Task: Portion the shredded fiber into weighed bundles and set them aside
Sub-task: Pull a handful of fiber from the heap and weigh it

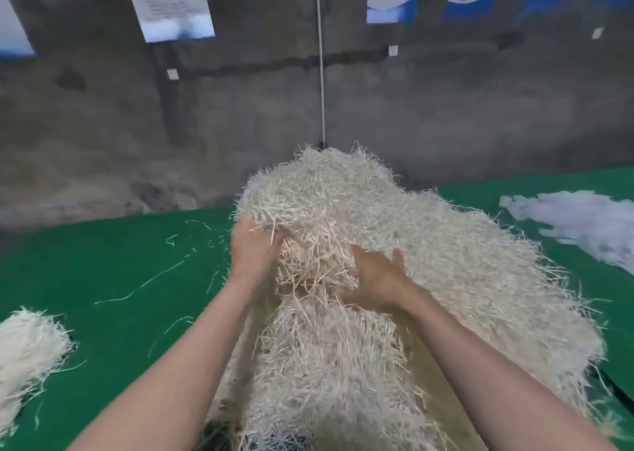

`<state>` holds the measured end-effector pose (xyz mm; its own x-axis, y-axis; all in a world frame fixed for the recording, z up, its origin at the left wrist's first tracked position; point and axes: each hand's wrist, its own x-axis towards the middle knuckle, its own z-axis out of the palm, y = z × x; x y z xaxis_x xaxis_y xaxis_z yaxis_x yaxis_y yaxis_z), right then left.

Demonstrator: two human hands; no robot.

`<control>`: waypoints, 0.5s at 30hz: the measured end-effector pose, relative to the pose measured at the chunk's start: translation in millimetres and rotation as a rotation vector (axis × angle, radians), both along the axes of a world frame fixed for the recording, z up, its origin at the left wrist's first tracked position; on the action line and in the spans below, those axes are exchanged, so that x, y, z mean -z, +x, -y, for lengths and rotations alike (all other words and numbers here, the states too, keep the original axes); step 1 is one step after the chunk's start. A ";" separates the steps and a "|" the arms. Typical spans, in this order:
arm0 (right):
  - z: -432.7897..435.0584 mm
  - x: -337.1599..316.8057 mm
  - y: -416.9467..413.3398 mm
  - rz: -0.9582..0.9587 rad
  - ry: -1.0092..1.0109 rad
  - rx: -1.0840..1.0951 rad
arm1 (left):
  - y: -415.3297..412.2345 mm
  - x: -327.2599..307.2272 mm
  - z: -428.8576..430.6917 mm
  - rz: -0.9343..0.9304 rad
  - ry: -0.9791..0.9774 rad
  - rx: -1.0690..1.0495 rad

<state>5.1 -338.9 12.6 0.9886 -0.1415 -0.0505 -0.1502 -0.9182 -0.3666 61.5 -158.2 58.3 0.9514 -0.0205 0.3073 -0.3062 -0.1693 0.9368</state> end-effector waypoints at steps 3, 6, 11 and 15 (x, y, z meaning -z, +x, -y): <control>10.6 11.8 0.6 0.030 -0.056 0.103 | 13.0 -7.9 -6.0 -0.012 -0.118 -0.127; 7.3 -7.4 4.8 0.229 -0.255 0.096 | 16.6 -3.4 -12.3 -0.181 -0.196 -0.138; -44.3 -39.0 16.1 0.416 -0.260 -0.097 | 21.9 -7.4 -12.2 -0.259 -0.291 -0.046; -64.8 -27.3 31.4 0.192 -0.083 -0.149 | 11.7 -26.3 -30.1 -0.348 -0.230 0.313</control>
<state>36.6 -274.1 40.0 0.9893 0.0110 0.1455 0.0543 -0.9532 -0.2974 73.1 -128.1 84.6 0.9572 -0.2893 0.0036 0.0273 0.1026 0.9943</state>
